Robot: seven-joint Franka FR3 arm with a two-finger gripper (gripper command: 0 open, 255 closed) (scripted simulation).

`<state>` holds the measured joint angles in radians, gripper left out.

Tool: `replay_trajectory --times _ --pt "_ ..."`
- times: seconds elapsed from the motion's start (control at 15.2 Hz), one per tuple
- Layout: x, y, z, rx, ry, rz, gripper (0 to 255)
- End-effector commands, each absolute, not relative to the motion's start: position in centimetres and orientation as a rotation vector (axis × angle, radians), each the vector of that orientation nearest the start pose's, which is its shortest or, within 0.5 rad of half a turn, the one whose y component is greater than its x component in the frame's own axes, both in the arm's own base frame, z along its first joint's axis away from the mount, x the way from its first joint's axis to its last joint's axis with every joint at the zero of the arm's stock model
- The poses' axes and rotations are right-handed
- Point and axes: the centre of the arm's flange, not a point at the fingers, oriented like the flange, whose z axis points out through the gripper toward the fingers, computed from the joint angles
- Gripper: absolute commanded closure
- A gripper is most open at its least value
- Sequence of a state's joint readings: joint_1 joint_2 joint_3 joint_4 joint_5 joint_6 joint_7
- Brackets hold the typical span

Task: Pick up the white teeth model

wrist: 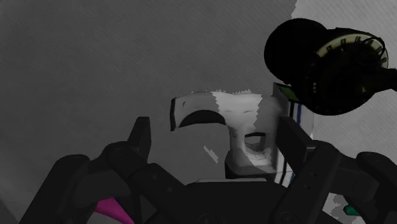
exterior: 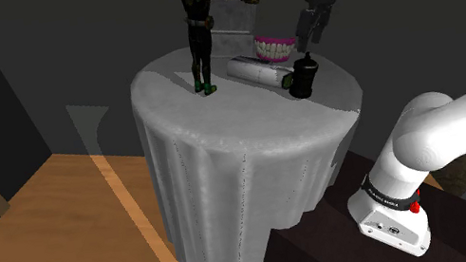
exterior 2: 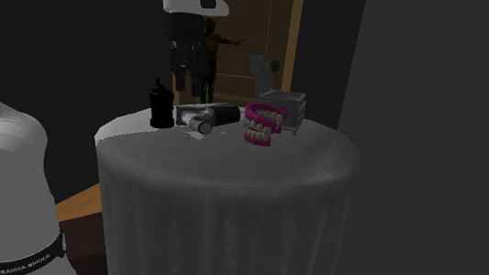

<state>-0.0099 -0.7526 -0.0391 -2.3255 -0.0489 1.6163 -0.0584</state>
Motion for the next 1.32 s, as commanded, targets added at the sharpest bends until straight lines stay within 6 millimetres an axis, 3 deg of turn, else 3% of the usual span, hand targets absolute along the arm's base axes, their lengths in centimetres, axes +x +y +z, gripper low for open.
replay_trajectory --times 0.0,0.86,1.25 --pt "32.0 -2.4 59.8 -3.165 -0.033 -0.066 0" --pt "48.9 -9.4 58.9 -3.032 0.098 -0.017 0" --pt "49.6 -9.7 56.2 -3.026 0.103 -0.015 0"
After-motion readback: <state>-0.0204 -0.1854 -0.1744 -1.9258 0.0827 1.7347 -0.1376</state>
